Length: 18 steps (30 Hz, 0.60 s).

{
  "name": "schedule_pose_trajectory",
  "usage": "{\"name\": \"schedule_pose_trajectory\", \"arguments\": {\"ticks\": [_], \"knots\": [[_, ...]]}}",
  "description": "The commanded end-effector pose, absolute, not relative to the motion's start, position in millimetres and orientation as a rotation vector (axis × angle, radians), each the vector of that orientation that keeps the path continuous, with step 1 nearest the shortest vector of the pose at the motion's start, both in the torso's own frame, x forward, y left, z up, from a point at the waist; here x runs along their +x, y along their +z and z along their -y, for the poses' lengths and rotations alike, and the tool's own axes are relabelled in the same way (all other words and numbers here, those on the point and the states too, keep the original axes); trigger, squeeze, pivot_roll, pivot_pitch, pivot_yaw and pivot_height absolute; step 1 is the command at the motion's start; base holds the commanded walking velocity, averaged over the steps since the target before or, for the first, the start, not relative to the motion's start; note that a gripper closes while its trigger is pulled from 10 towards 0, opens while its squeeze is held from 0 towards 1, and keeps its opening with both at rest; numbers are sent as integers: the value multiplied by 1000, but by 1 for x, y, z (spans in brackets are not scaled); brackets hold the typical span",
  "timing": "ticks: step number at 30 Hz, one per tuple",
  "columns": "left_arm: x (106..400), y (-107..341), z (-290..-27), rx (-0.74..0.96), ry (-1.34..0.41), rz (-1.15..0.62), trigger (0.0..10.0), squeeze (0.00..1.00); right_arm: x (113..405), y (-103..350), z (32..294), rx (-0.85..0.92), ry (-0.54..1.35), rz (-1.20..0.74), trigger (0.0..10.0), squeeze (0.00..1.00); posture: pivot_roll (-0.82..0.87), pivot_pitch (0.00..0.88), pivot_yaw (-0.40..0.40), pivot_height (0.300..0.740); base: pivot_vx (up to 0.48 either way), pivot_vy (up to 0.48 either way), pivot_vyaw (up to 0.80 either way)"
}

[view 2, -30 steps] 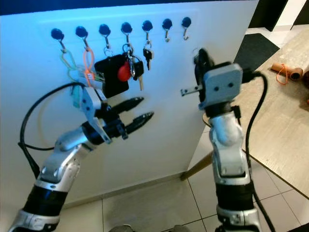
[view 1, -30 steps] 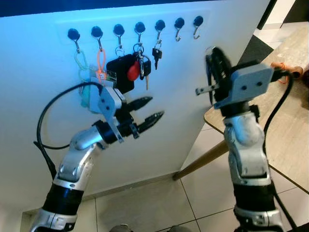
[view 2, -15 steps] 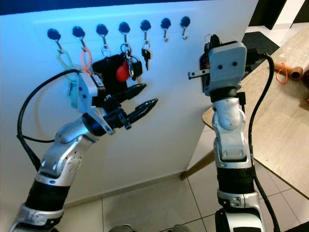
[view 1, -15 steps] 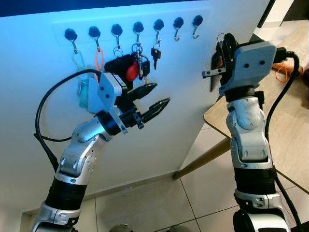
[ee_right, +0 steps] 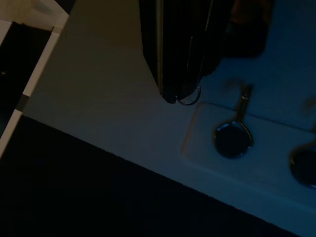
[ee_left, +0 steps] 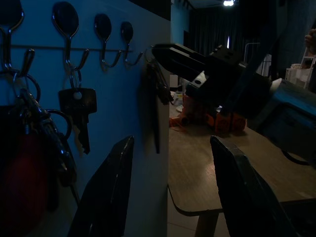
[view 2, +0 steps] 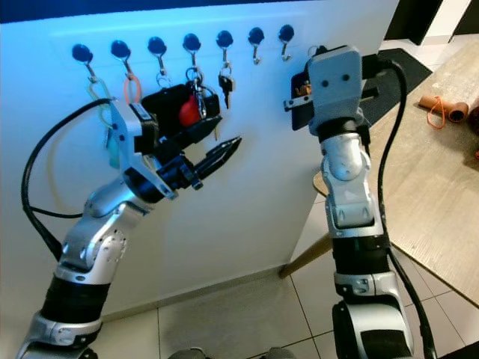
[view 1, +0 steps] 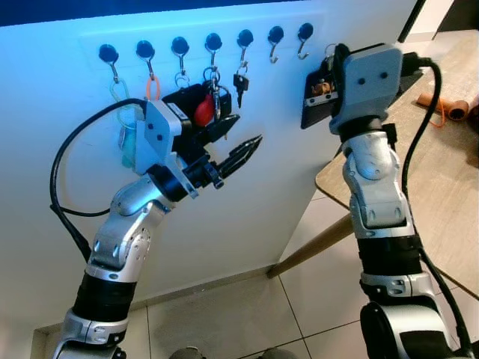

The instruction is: Hang keys on a hook

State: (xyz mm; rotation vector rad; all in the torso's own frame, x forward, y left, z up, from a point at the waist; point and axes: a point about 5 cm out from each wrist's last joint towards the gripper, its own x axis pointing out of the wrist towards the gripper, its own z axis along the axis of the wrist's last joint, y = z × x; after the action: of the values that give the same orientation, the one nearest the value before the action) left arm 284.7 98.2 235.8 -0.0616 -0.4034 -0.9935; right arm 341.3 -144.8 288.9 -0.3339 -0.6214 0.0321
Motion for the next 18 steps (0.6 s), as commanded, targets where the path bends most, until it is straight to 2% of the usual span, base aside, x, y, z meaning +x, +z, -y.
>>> {"name": "schedule_pose_trajectory", "arguments": {"ticks": [1,18], "knots": [[281,237,-95,-62,-1020,405,10000,0,342,290,142,-331,48,633,10000,0,8,74,-24,740,0,0,0],[280,240,-89,-31,-1044,412,10000,0,343,298,119,-300,168,672,10000,0,9,74,-26,740,0,0,0]]}}
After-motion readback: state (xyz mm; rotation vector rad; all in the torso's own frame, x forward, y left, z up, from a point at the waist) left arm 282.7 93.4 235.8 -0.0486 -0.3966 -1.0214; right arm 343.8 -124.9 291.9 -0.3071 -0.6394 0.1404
